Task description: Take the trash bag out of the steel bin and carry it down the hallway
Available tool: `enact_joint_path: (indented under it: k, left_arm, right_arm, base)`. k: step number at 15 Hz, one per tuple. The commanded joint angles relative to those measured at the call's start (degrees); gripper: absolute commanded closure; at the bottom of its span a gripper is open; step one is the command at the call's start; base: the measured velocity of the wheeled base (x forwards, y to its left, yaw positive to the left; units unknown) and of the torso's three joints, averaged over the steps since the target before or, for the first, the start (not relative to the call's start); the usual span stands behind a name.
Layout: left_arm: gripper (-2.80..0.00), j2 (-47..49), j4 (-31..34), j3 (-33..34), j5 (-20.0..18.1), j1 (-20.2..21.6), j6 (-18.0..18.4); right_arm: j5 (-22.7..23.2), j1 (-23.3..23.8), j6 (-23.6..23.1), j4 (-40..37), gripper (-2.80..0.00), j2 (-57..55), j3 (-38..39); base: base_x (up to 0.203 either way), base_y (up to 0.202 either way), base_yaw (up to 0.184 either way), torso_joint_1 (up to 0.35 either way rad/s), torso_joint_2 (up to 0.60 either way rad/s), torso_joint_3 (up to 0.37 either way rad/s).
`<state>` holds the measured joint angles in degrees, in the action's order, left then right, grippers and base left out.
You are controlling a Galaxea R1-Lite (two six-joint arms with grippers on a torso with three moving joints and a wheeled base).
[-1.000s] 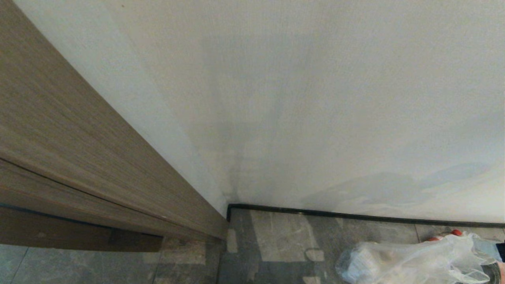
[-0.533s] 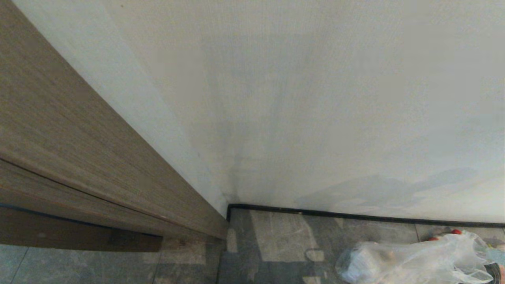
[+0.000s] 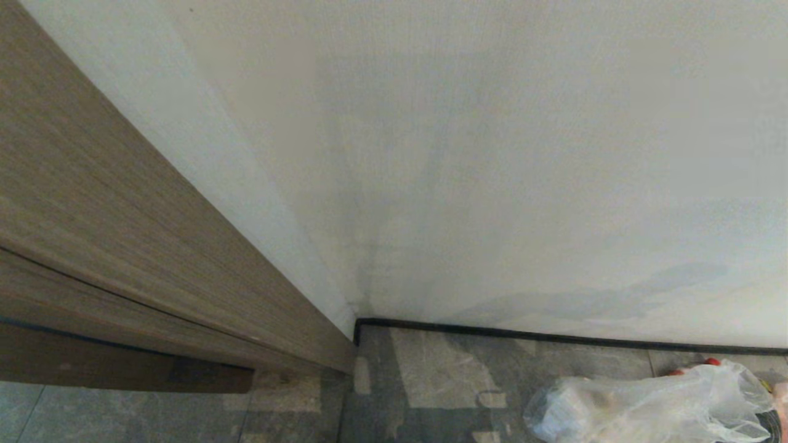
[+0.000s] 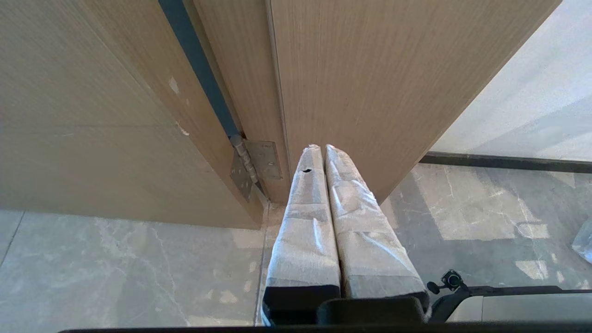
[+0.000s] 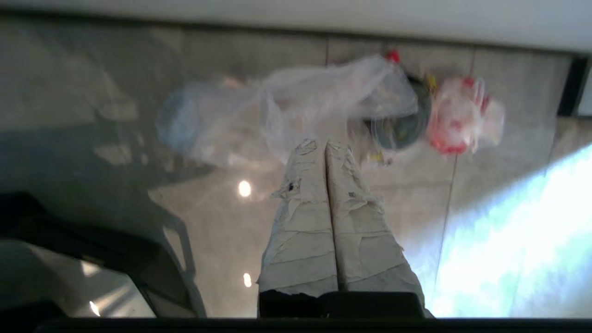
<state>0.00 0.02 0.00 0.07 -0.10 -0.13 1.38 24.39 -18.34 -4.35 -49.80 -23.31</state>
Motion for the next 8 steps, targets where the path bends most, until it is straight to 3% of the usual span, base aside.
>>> enact_joint_path:
  k: [1,3,8]
  left_arm:
    - [0.00,0.0,0.0,0.0,0.0,0.0,0.0]
    - [0.00,0.0,0.0,0.0,0.0,0.0,0.0]
    - [0.00,0.0,0.0,0.0,0.0,0.0,0.0]
  right_arm:
    - [-0.5,-2.3,2.5,-0.1,0.00,6.1,0.4]
    - [-2.5,-7.4,6.7,-0.3,0.00,11.3,2.6]
    - [-5.3,-16.5,10.0,1.1,0.00,28.1,16.2]
  base:
    - [0.000,0.000,0.000,0.000,0.00,0.000]
    - [0.000,0.000,0.000,0.000,0.00,0.000]
    - [0.000,0.000,0.000,0.000,0.00,0.000]
